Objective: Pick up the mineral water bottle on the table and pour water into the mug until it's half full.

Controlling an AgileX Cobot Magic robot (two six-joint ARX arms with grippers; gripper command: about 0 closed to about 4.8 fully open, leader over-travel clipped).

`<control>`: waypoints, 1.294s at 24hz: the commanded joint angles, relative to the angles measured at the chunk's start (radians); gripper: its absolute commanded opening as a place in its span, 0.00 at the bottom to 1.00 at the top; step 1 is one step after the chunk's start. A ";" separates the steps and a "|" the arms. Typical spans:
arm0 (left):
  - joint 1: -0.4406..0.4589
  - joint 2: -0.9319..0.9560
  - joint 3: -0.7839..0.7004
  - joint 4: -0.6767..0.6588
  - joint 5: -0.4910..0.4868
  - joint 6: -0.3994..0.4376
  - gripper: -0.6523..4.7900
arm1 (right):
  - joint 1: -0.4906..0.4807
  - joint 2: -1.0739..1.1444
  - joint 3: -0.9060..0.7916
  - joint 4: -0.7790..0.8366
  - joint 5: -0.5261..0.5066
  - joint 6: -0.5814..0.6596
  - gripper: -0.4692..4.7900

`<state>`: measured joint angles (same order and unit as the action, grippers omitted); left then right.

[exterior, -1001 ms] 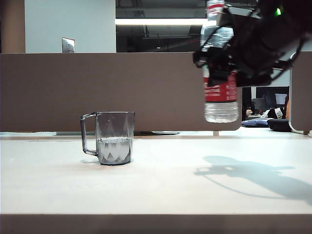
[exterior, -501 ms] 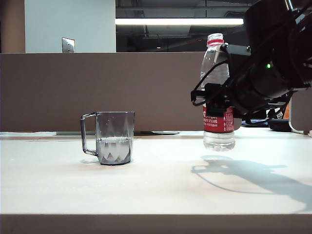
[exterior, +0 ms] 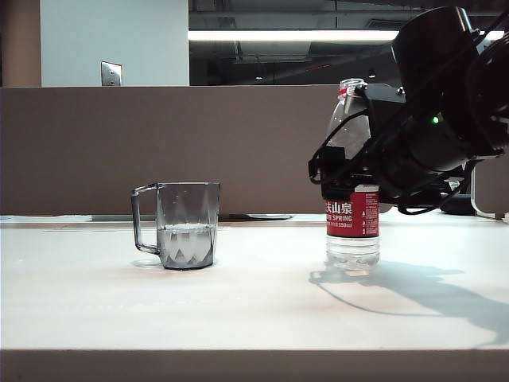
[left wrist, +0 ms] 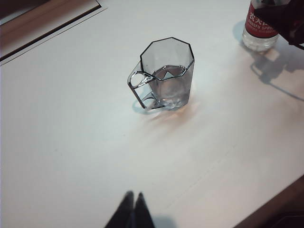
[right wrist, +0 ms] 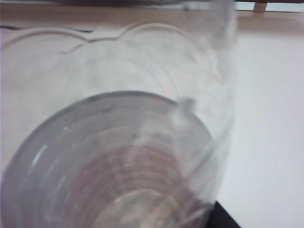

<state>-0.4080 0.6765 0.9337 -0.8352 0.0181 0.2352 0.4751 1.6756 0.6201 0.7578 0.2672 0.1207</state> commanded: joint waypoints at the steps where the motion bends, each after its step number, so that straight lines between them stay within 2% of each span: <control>1: 0.001 -0.002 0.004 -0.003 0.000 0.000 0.11 | 0.001 -0.022 0.004 -0.029 -0.008 0.004 0.82; 5: 0.001 -0.002 0.004 -0.003 0.001 0.000 0.11 | 0.004 -0.102 0.004 -0.157 -0.080 0.004 0.82; 9: 0.001 -0.002 0.004 -0.007 0.001 0.000 0.11 | 0.006 -0.158 0.004 -0.209 -0.087 0.004 0.83; 12: 0.001 -0.002 0.004 -0.010 0.001 0.000 0.11 | 0.006 -0.172 0.004 -0.211 -0.086 0.004 1.00; 20: 0.001 -0.002 0.004 -0.027 0.001 0.000 0.11 | 0.006 -0.203 0.004 -0.332 -0.086 0.004 1.00; 25: 0.001 -0.002 0.004 -0.047 0.002 0.000 0.11 | 0.007 -0.324 0.004 -0.553 -0.087 0.003 1.00; 31: 0.001 -0.002 0.004 -0.046 0.013 -0.002 0.11 | 0.006 -0.469 0.004 -0.743 -0.086 0.003 1.00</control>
<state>-0.4080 0.6762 0.9337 -0.8875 0.0208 0.2352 0.4812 1.2419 0.6197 0.0681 0.1814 0.1234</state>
